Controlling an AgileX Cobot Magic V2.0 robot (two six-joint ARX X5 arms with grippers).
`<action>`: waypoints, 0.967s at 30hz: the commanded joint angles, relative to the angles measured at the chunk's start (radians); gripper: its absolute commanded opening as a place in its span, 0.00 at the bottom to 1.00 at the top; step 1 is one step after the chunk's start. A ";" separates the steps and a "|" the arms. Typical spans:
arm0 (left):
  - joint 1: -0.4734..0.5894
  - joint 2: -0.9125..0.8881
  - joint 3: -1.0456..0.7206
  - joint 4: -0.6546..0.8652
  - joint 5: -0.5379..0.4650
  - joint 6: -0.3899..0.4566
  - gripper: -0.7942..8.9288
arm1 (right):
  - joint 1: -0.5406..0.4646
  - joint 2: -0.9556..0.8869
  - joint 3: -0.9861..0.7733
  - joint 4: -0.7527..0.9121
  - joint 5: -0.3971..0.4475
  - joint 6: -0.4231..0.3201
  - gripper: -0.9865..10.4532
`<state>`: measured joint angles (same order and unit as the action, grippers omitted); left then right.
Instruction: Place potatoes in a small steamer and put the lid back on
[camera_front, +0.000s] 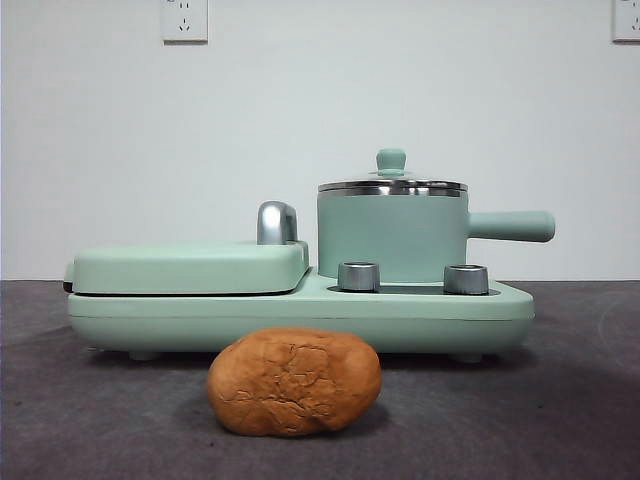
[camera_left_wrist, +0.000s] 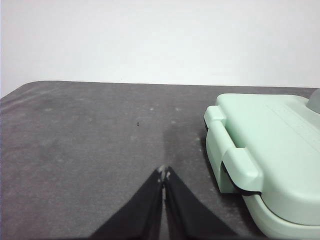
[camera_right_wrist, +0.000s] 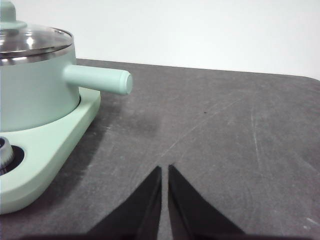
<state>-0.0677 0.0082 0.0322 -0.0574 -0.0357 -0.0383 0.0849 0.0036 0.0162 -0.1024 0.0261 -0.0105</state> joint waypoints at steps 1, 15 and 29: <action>-0.001 0.002 -0.019 0.037 -0.002 -0.006 0.09 | 0.001 0.000 -0.004 0.020 0.001 0.011 0.10; -0.001 0.002 -0.017 0.181 0.010 -0.303 0.09 | 0.001 0.000 -0.001 0.306 0.000 0.172 0.10; -0.001 0.229 0.341 -0.067 0.058 -0.283 0.09 | 0.001 0.152 0.319 0.011 -0.034 0.225 0.10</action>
<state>-0.0677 0.2077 0.3347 -0.1169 0.0086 -0.3363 0.0849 0.1352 0.3058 -0.0853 0.0051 0.2134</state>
